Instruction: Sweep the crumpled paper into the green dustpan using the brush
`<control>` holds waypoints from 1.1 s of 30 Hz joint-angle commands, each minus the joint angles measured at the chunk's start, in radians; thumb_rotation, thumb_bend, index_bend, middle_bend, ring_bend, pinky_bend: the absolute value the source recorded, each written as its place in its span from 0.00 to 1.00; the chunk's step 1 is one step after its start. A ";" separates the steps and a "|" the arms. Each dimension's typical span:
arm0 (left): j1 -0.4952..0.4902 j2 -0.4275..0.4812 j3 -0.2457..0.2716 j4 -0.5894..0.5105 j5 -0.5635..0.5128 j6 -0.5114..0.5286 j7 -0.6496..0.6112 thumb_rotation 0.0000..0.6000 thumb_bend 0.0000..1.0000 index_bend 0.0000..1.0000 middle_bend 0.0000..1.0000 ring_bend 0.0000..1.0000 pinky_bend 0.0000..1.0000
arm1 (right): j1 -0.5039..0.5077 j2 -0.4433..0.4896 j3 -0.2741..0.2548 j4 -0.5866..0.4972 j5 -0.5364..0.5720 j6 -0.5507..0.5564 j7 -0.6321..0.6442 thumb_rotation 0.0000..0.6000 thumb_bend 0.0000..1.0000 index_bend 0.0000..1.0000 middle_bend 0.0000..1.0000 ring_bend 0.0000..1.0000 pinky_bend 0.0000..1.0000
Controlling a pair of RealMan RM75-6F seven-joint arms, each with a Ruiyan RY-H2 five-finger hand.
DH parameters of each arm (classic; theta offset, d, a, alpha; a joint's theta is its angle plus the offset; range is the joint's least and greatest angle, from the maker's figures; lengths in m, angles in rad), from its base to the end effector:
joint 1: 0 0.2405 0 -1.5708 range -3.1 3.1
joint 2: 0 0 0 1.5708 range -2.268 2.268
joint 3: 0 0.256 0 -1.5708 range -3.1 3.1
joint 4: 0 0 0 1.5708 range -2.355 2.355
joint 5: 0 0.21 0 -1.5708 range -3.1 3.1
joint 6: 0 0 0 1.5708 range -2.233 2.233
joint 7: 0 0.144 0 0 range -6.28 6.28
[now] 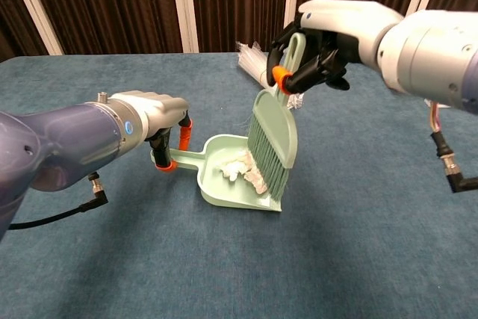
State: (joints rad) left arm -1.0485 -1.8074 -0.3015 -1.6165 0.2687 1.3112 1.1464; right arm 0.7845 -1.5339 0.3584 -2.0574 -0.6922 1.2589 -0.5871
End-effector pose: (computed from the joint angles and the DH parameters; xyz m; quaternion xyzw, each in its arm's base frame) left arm -0.0611 0.3274 -0.0723 -0.7455 -0.3920 -0.1788 0.5085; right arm -0.0431 -0.2945 0.0232 0.6321 -0.5215 0.4459 0.3602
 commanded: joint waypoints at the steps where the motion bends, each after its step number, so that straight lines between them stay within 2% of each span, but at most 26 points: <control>1: -0.001 0.002 0.000 -0.006 0.001 0.004 0.000 1.00 0.60 0.67 1.00 1.00 0.99 | -0.004 0.025 0.007 0.009 0.002 0.012 0.001 1.00 0.65 0.79 0.92 0.97 0.85; 4: 0.000 0.006 0.000 -0.013 0.001 0.007 -0.001 1.00 0.60 0.67 1.00 1.00 0.99 | -0.008 0.053 -0.001 0.031 -0.005 0.021 -0.013 1.00 0.65 0.79 0.92 0.97 0.85; 9: 0.001 0.006 0.000 -0.014 -0.005 0.011 -0.004 1.00 0.60 0.67 1.00 1.00 0.99 | -0.025 0.080 -0.050 0.070 -0.013 0.026 -0.032 1.00 0.65 0.79 0.92 0.97 0.85; 18: -0.002 -0.009 -0.008 -0.015 -0.019 0.016 -0.012 1.00 0.60 0.67 1.00 1.00 0.99 | -0.032 0.022 -0.109 0.090 -0.001 0.026 -0.032 1.00 0.65 0.79 0.92 0.97 0.85; 25: -0.012 -0.018 -0.018 -0.023 -0.026 0.023 -0.008 1.00 0.60 0.67 1.00 1.00 0.99 | -0.012 -0.036 -0.086 0.070 0.039 0.028 -0.026 1.00 0.65 0.79 0.92 0.97 0.85; 33: -0.017 -0.029 -0.018 -0.016 -0.029 0.028 -0.007 1.00 0.60 0.67 1.00 1.00 0.99 | 0.025 -0.069 -0.018 0.010 0.110 0.033 -0.023 1.00 0.65 0.79 0.92 0.97 0.85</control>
State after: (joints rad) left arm -1.0650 -1.8368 -0.3191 -1.6327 0.2394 1.3387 1.1393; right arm 0.8010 -1.5975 0.3305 -2.0371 -0.5928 1.2911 -0.6099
